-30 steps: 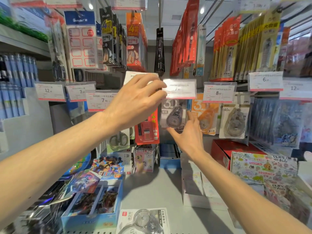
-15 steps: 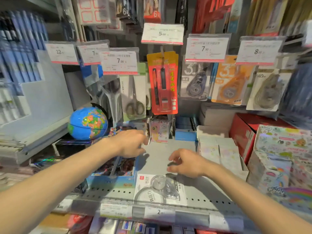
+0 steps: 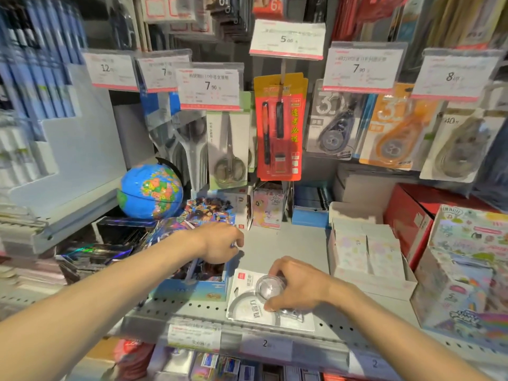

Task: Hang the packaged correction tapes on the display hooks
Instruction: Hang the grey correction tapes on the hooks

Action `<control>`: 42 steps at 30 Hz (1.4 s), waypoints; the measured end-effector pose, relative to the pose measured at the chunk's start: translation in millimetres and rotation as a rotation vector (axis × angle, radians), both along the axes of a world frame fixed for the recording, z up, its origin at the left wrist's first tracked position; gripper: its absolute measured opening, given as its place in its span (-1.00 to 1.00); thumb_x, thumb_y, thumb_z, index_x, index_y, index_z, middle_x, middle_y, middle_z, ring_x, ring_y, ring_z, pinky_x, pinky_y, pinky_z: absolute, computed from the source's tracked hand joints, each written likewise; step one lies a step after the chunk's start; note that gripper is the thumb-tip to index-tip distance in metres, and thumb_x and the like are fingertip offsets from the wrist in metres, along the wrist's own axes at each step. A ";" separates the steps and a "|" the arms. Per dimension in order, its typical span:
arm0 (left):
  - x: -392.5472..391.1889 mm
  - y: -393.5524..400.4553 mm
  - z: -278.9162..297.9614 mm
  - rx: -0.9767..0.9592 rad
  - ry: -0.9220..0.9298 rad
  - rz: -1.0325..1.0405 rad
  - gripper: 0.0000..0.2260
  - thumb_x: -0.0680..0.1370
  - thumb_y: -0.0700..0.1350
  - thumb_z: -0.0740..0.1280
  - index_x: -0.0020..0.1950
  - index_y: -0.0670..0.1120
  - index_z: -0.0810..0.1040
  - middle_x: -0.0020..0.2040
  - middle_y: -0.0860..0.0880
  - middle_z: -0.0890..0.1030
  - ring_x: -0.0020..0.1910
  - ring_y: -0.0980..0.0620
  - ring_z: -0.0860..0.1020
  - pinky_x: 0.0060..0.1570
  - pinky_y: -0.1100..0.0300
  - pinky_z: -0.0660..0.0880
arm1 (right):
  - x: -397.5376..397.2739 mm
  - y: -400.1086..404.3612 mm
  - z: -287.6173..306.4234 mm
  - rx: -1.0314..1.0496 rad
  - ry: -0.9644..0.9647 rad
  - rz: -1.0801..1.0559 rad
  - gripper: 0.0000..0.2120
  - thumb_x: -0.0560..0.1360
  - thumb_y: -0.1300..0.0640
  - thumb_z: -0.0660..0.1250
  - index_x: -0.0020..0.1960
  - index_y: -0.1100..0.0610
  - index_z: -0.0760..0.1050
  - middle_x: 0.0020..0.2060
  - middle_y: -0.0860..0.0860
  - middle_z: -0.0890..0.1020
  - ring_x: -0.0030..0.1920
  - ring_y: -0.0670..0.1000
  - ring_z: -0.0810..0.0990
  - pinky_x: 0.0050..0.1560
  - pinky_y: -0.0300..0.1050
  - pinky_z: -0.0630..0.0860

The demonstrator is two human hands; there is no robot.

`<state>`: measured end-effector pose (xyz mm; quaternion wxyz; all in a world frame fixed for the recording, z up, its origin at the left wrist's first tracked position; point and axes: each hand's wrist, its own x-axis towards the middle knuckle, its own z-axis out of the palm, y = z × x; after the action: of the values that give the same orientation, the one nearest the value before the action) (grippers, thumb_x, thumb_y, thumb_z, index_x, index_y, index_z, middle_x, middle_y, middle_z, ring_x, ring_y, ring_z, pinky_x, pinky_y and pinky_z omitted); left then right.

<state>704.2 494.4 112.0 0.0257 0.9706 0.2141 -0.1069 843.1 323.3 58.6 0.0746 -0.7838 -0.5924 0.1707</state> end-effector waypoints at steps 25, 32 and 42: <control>-2.3 -6.9 70.5 -0.663 -0.963 -0.067 -0.78 0.65 -0.16 0.29 0.25 0.07 0.58 -0.01 0.06 0.74 -0.11 -0.08 0.70 -0.06 -0.05 0.66 | -5.4 -1.9 78.2 0.873 0.077 -0.394 -0.36 0.31 -0.32 0.45 0.22 -0.19 0.19 0.16 -0.24 0.42 0.16 -0.20 0.47 0.13 -0.17 0.48; 17.0 -30.7 88.0 -0.659 -1.034 -0.073 -0.79 0.64 -0.20 0.30 0.19 0.06 0.60 -0.02 0.07 0.74 -0.17 0.10 0.70 -0.29 0.33 0.58 | 10.4 -31.6 92.1 0.859 -0.004 -0.231 -0.14 0.30 -0.33 0.46 0.43 -0.18 0.08 0.28 -0.29 0.23 0.30 -0.30 0.32 0.22 -0.42 0.31; 77.5 -102.7 121.0 -0.534 -1.074 -0.084 -0.79 0.64 -0.17 0.31 0.23 0.05 0.59 0.04 0.17 0.73 -0.04 0.18 0.68 -0.17 0.27 0.60 | 86.6 -106.1 121.1 0.816 -0.052 -0.084 0.10 0.27 -0.34 0.50 0.56 -0.16 -0.12 0.42 -0.23 0.10 0.45 -0.20 0.18 0.48 -0.17 0.21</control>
<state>781.7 391.7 233.0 0.3688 0.8564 0.0985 0.3476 929.7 217.2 179.7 0.3711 -0.7174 -0.5808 -0.1011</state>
